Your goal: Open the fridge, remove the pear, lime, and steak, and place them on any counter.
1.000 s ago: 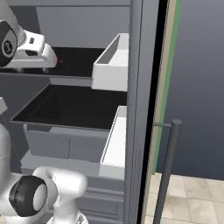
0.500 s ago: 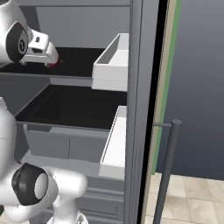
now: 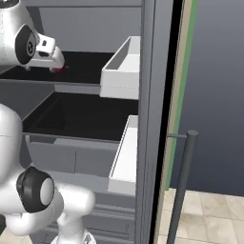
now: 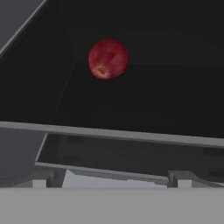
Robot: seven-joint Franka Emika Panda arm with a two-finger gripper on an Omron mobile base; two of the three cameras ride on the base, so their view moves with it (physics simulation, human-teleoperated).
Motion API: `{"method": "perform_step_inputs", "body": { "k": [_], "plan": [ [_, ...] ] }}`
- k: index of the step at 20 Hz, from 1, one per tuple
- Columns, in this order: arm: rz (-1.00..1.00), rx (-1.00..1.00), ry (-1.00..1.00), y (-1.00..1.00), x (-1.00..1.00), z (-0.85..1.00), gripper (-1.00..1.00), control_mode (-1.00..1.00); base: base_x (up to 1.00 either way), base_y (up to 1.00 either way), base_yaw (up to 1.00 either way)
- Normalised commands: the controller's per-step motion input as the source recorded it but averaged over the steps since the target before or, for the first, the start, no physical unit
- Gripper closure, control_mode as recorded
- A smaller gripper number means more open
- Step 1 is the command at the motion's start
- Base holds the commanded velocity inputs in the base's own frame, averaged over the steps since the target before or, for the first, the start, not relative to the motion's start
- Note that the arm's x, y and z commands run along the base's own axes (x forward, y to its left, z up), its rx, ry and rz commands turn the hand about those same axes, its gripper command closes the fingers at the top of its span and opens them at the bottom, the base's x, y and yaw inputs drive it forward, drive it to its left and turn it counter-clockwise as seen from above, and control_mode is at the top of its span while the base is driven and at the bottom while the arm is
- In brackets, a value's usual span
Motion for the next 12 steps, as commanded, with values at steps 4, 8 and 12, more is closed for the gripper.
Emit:
{"method": "perform_step_inputs", "body": {
  "k": [4,8,12],
  "plan": [
    [0.00,0.00,0.00,0.37,0.66,-0.14,-1.00,-1.00,0.00,0.00,0.00],
    [0.00,0.00,0.00,0.34,0.52,-0.18,-1.00,-1.00,0.00,0.00,0.00],
    [0.00,0.00,0.00,0.05,0.56,-0.36,-1.00,-1.00,0.00,0.00,0.00]
  ]
}}
